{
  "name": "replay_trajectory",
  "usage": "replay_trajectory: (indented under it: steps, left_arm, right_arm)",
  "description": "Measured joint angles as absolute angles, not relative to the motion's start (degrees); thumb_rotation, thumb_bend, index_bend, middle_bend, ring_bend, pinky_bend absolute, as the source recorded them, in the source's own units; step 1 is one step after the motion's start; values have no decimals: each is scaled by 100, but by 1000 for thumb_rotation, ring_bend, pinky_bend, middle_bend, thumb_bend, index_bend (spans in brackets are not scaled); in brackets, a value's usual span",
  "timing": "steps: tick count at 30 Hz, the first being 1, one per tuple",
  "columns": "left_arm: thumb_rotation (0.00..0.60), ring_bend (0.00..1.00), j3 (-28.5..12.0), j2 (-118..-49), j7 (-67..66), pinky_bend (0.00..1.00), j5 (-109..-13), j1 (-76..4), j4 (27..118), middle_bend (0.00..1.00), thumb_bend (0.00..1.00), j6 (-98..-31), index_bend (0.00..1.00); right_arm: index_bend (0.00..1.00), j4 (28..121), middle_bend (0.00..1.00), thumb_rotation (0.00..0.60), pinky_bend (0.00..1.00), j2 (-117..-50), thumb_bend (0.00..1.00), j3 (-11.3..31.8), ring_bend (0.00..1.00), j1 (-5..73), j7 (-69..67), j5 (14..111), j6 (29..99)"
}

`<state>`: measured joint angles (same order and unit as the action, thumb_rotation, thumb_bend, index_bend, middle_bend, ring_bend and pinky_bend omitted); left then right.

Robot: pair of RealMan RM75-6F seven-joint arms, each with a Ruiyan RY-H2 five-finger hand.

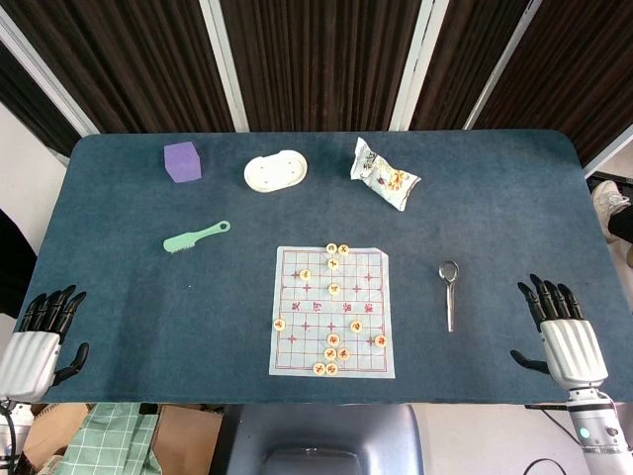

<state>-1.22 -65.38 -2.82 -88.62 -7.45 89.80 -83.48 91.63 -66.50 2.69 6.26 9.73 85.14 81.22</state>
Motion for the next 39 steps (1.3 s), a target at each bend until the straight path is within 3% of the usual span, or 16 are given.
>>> replay_trajectory:
  steps: [10,15,22,28,31,39]
  left_arm:
    - [600,0,-75,-6549,-147,22,-9021,-755,9006,0,424,-8403,0]
    - [600,0,-65,-6512,-74,22,-8990,-767,8987,0,424,-8364,0]
    - [600,0,-98,-6443,48,21,-8888,-765,8978,0,423,-8346,0]
    - [600,0,-202,-6407,128,22,-8713,-717,8954,0,423,-8435,0]
    - [600,0,-220,-6380,201,22,-8685,-695,8934,0,421,-8464,0]
    - [600,0,-205,-6339,368,22,-8724,-689,8898,0,421,-8462,0]
  right_arm:
    - [0,9024,0,600,0,-6661,213,204,0,693,715,8857,8158]
    - [9,9038,0,600,0,-6682,213,285,0,1188,739,9099,7695]
    - [243,9112,0,600,0,-6984,236,716,0,2353,1255,8906,6270]
    - [433,8725,0,600,0,-7867,317,1164,0,3454,1943,8372,5322]
    - [483,8294,0,600,0,-8320,376,1272,0,3839,2190,8124,5008]
    - [520,7160,0,600,0,-9276,396,1305,0,4423,2423,7685,4496]
